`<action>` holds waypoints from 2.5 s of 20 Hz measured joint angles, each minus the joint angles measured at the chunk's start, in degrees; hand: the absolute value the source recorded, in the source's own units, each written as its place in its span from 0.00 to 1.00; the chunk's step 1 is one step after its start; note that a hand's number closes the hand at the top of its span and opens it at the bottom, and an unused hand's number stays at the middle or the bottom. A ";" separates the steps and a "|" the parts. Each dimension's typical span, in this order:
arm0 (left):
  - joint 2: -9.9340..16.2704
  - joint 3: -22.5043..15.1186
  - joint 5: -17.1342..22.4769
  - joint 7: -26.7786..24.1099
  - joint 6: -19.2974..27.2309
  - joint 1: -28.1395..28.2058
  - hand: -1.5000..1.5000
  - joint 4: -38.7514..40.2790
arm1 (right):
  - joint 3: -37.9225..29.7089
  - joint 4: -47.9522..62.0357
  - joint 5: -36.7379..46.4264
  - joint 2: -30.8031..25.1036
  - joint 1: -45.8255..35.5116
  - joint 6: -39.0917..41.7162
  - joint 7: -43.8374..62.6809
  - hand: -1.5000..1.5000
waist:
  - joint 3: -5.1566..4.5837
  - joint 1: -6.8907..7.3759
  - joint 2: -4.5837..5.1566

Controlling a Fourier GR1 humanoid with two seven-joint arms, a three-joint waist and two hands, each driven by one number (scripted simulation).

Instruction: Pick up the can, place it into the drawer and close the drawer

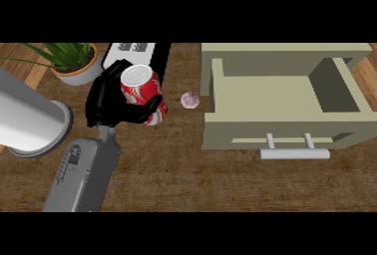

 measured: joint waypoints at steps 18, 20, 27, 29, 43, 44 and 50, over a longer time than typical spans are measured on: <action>-0.29 -7.35 -1.14 8.59 16.63 -22.17 1.00 7.43 | 1.80 0.98 1.38 -0.20 -1.11 -0.98 -0.54 0.00 | -0.01 -0.73 0.20; -0.30 -8.72 -0.77 9.52 18.47 -24.01 1.00 7.76 | 1.94 0.92 1.94 0.00 -1.64 -1.32 -0.32 0.00 | 0.00 -0.64 0.18; -0.31 -10.09 4.17 5.02 22.29 -35.63 1.00 21.00 | 2.99 0.12 2.35 -0.39 -4.25 -2.94 1.73 0.00 | 0.00 -1.45 0.43; -0.31 -11.31 5.80 4.24 22.93 -37.31 1.00 23.25 | 3.52 0.35 3.26 0.05 -4.26 -2.80 1.25 0.00 | 0.00 -1.46 0.40; -0.31 -19.05 20.40 -3.23 26.94 -49.11 1.00 39.42 | 5.09 -0.07 4.15 0.12 -4.29 -3.06 0.75 0.00 | 0.05 -3.00 0.69; -0.31 -19.74 21.38 -3.79 26.87 -49.38 1.00 40.29 | 4.88 0.65 4.16 -0.08 -4.40 -2.52 0.33 0.00 | 0.05 -3.09 0.71; -0.31 -23.67 25.98 -4.97 28.81 -52.62 1.00 44.80 | 4.56 0.47 3.22 -0.22 -4.77 -2.34 0.73 0.00 | 0.07 -3.62 0.83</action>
